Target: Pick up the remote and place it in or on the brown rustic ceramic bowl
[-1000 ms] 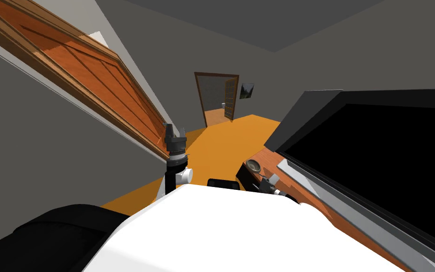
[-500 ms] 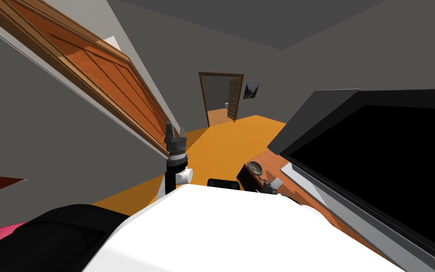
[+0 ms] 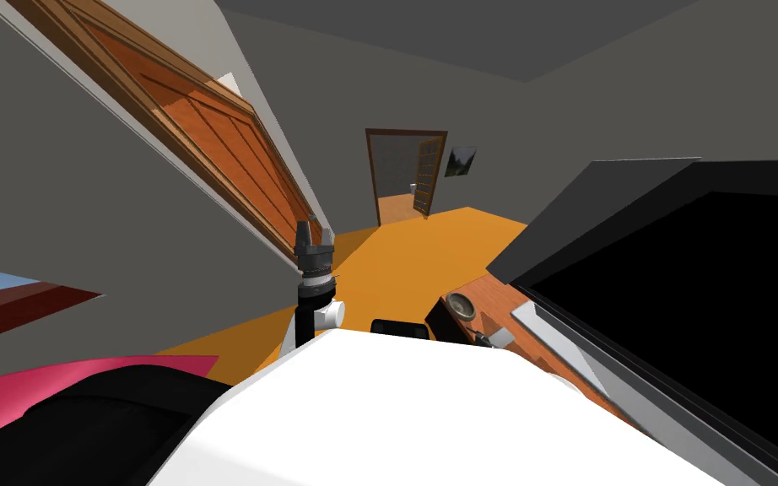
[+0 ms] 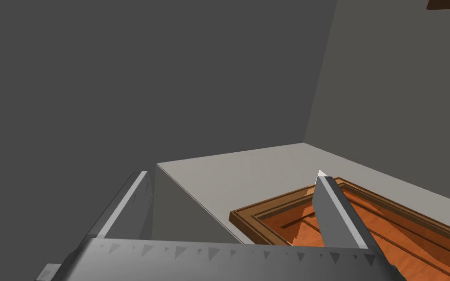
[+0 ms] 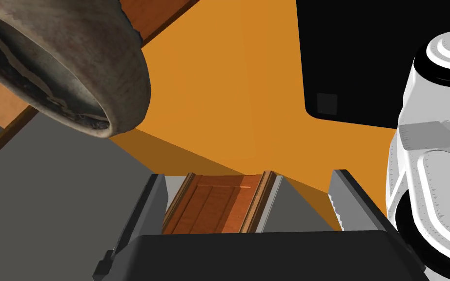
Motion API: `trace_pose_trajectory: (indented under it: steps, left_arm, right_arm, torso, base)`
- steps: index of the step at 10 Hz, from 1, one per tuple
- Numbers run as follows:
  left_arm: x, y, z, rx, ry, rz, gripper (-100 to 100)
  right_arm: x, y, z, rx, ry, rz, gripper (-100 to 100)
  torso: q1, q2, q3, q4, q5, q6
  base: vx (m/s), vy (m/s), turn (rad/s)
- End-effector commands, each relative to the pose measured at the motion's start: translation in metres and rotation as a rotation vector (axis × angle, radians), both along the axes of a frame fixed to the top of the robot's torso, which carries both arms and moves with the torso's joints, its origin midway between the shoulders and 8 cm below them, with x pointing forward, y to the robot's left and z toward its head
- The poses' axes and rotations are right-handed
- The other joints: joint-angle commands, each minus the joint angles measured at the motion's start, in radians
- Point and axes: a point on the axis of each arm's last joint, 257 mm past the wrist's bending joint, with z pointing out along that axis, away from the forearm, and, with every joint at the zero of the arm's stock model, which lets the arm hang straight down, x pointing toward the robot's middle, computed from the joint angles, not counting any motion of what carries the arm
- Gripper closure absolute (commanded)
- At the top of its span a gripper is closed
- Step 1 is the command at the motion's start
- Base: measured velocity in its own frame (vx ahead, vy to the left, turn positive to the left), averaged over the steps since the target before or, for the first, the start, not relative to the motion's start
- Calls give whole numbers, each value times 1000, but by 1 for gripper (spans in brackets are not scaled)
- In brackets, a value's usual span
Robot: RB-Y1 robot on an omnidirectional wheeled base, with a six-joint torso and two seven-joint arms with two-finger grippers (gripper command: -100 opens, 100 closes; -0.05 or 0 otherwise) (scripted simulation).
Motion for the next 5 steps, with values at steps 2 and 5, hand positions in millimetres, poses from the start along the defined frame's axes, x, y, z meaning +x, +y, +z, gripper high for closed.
trace_pose_trajectory:
  steps: [2, 5]
  left_arm:
    - [0, 0, 0, 0, 0, 0, 0]
    - [0, 0, 0, 0, 0, 0, 0]
  right_arm:
    - [-19, -17, -12, -59, 56, 40, -100]
    - [-38, -31, -24, -116, 108, 82, -100]
  torso:
    - [1, 0, 0, 0, 0, 0]
    - [1, 0, 0, 0, 0, 0]
  base:
    - [8, -28, 91]
    - [10, -30, 108]
